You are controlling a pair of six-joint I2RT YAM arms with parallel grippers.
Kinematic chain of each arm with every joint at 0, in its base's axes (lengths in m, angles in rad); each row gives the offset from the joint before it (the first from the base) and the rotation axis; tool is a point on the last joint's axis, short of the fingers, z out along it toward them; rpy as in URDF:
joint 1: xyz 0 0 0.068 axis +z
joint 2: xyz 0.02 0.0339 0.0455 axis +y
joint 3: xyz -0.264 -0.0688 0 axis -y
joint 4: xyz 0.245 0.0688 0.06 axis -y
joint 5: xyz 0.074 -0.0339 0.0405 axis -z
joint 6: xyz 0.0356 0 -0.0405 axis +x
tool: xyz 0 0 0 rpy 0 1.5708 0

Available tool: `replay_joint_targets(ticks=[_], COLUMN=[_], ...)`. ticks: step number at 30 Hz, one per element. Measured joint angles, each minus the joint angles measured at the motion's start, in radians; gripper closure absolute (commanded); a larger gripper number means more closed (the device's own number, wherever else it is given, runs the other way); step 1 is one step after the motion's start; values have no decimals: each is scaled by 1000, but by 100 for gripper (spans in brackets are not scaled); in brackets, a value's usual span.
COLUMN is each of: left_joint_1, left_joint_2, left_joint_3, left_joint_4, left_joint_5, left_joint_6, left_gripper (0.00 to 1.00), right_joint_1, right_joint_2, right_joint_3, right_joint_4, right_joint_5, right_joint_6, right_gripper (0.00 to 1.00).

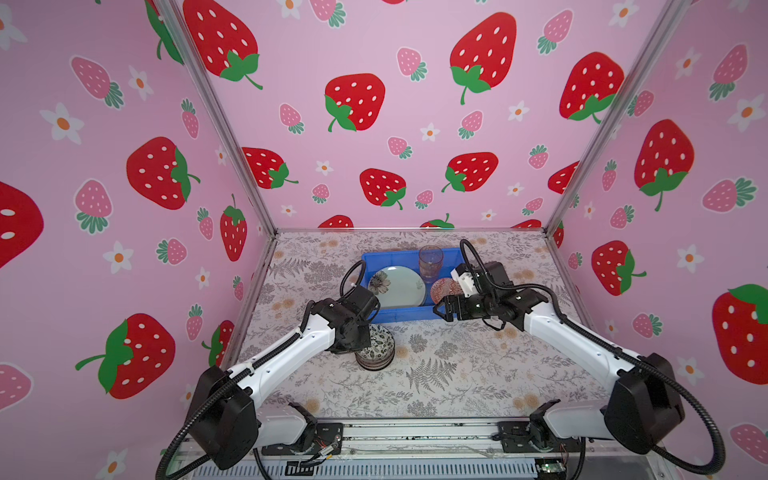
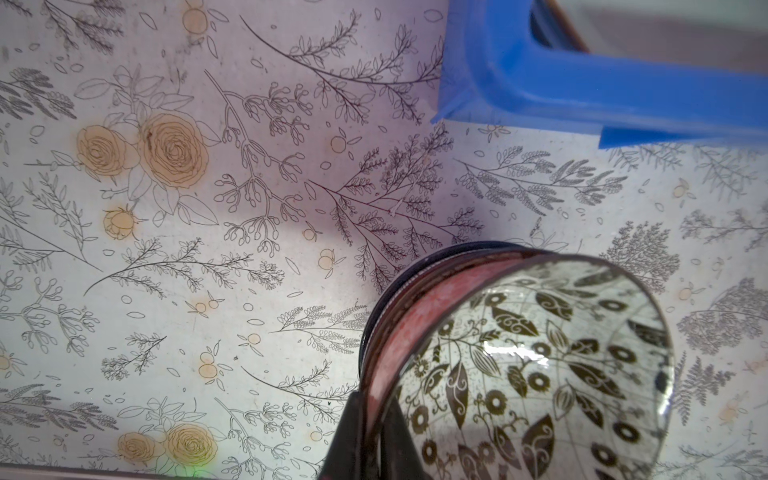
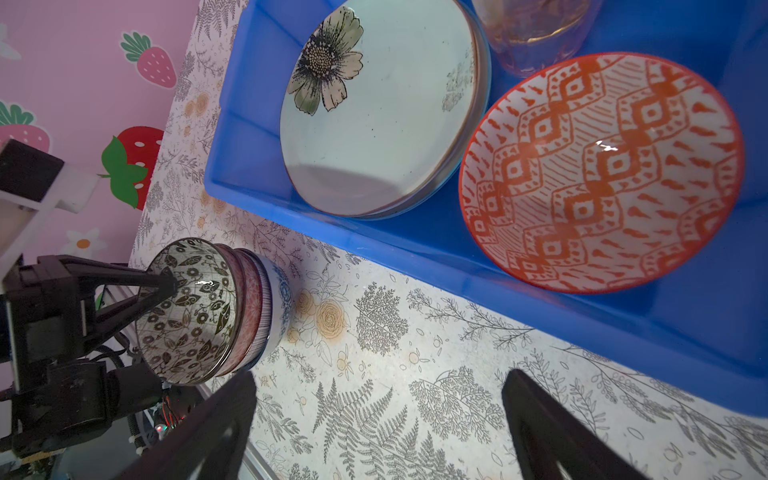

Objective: Place the mixed dishes into the plastic bin
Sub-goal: 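Close both grippers on opposite rims of the top leaf-patterned bowl, then lift the top green leaf-patterned bowl off the stack with both grippers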

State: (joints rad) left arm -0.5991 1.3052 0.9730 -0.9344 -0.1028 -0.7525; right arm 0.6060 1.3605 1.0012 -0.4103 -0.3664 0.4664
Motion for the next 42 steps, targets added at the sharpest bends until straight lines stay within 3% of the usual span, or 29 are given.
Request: replay_joint_targets(ticks=[9,28,36,42], left_joint_1=[-1,-1,-1,-6], left_joint_2=[-1,-98,-131,-124], left_joint_3=[7,40,47,65], left_joint_4=[-13,-47,-25,8], left_joint_5=[-1,3,21,35], left_joint_6=[-5,-39,-70,-91], left_gripper=[100,100,100,100], right_joint_1=[0,0,17,101], right_joint_2=[6,30,37,70], right_joint_3=[0,8,82,204], right_joint_4=[2,9,-50,-116], right_joint_5=[-9,-58,-60,-25], right_joint_6=[0,-6,-48,-56], right_gripper=[5,5,11,14])
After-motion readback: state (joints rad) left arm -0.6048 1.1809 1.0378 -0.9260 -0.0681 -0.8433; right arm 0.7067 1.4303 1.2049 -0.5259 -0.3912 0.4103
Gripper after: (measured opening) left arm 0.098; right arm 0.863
